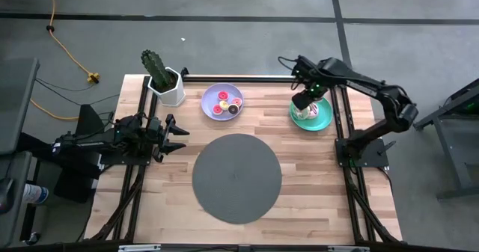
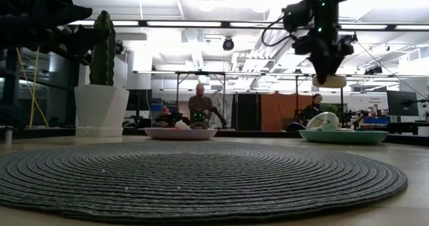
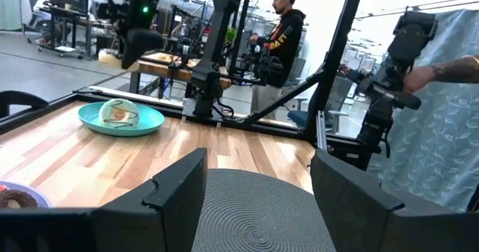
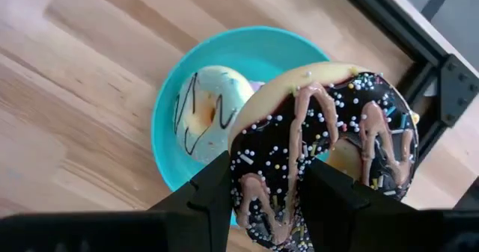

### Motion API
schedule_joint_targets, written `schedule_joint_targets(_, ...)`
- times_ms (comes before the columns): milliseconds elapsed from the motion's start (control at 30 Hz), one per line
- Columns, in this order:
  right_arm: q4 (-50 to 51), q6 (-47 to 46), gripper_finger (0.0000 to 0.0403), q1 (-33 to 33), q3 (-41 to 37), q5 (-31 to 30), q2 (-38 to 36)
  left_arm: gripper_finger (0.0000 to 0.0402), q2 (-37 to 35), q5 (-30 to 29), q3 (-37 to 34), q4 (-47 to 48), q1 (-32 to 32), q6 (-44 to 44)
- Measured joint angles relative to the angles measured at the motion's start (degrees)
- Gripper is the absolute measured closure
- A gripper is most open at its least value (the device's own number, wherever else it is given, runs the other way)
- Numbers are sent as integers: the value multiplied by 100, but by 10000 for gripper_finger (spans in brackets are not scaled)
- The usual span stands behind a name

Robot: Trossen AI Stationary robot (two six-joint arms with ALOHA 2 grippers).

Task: Pick & Place donuts
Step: Put the large black doughnut on the blue plate

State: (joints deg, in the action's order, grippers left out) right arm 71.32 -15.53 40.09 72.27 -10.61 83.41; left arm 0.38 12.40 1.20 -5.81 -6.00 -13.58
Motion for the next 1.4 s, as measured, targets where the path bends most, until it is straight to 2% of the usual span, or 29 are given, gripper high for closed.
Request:
schedule_joint_targets(200, 95, -8, 274, 196, -177, 57, -478, 172, 0, 0, 0, -1, 0, 0)
schedule_joint_targets(467, -703, -290, 274, 264, -1613, 187, -1151, 172, 0, 0, -1, -1, 0, 0)
schedule_joint_targets(800, -1516, -396, 274, 417, -2946, 663, -1368, 172, 0, 0, 0, -1, 0, 0)
schedule_joint_targets(933, -1915, -365, 274, 420, -3104, 794, -1370, 172, 0, 0, 0, 0, 1, 0)
schedule_joint_targets(1400, -1925, -381, 274, 418, -3121, 770, -1370, 172, 0, 0, 1, -1, 2, 0)
